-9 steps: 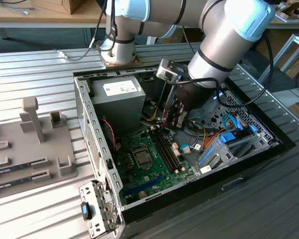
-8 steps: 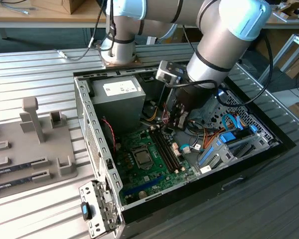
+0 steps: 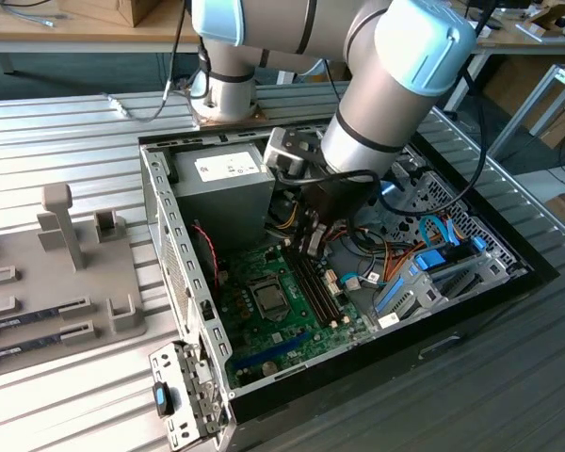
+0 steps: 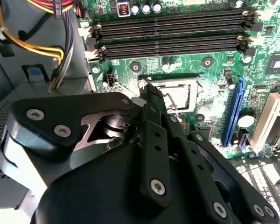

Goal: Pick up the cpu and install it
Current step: 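Install the second cpu locking lever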

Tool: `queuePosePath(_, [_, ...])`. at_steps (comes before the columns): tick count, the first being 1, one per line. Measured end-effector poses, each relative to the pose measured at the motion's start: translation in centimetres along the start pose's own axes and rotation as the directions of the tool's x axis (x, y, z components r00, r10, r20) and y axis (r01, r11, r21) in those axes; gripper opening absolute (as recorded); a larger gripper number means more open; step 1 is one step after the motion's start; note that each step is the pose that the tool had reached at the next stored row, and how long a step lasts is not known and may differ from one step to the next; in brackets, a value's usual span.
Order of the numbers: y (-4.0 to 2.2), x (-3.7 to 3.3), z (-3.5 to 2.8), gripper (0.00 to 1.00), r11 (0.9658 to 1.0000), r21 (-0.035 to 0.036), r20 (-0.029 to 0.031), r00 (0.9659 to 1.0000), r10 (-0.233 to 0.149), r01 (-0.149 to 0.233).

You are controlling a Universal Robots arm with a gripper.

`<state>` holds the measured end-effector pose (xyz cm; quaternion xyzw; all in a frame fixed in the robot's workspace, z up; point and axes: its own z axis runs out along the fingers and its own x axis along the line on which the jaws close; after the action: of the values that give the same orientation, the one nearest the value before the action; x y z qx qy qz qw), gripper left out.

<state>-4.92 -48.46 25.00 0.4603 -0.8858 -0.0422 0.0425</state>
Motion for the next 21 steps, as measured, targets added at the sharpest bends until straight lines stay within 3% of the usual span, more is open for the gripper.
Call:
queuePosePath(3, [0.02, 0.05, 0.48, 0.11, 0.9971, 0.0024, -0.0089, 0.9970, -0.077, 0.077])
queuePosePath(5, [0.12, 0.13, 0.70, 0.11, 0.9942, 0.0029, -0.0116, 0.9942, -0.107, 0.107])
queuePosePath(7, [0.55, 0.44, 1.01, 0.11, 0.9938, 0.0019, -0.0102, 0.9938, -0.111, 0.111])
queuePosePath(9, [0.60, 0.56, 1.13, 0.11, 0.9936, 0.0017, -0.0101, 0.9936, -0.113, 0.113])
queuePosePath(12, [0.46, 0.73, 1.32, 0.11, 0.9914, 0.0020, -0.0120, 0.9913, -0.131, 0.131])
queuePosePath(17, [0.13, 1.12, 1.74, 0.11, 0.9844, 0.0029, -0.0174, 0.9843, -0.176, 0.176])
queuePosePath(21, [-0.15, 1.42, 2.18, 0.11, 0.9834, 0.0030, -0.0183, 0.9833, -0.181, 0.181])
